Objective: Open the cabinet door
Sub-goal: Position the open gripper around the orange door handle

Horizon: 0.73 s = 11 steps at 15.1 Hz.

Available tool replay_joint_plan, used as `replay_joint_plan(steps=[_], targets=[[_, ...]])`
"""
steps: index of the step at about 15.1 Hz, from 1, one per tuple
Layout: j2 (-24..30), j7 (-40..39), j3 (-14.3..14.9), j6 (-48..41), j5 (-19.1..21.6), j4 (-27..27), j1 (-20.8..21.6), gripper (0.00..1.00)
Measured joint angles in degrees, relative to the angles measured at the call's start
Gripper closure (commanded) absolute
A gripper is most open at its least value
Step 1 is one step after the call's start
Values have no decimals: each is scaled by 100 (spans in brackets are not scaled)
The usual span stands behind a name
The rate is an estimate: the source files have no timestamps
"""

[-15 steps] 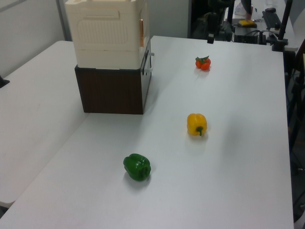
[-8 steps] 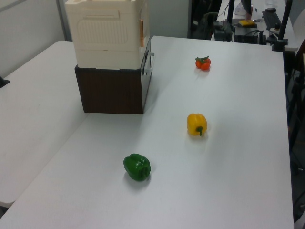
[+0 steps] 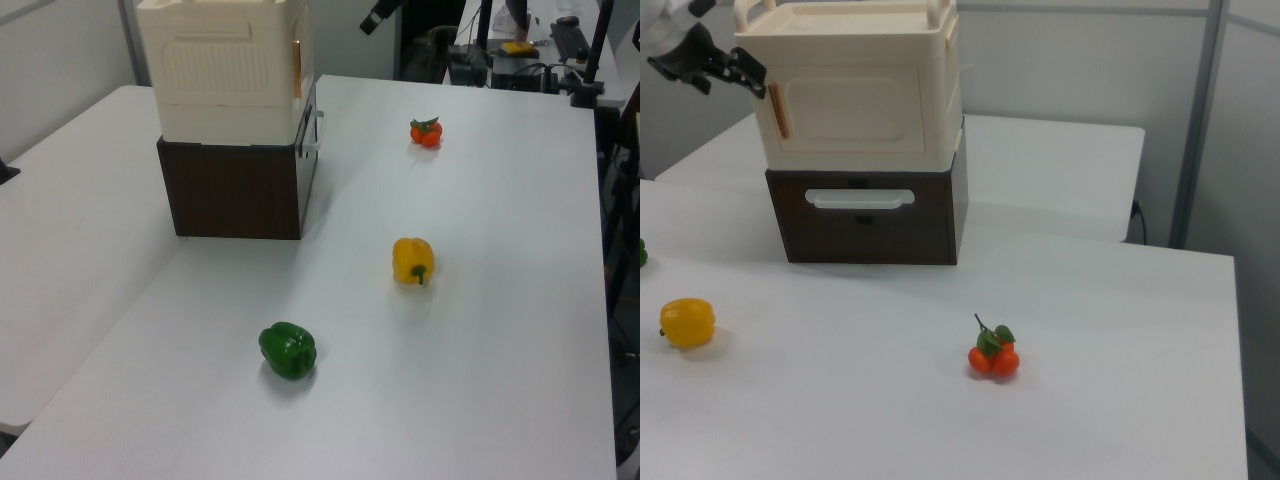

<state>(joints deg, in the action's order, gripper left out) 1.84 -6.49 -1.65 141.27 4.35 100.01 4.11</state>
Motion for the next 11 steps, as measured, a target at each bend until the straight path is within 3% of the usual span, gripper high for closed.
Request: replay_joint_plan(steps=[4,11], targets=[[-200,0,-2,952,1,215,19,0],[-679,0,-37,2010,-13,225,52,34]])
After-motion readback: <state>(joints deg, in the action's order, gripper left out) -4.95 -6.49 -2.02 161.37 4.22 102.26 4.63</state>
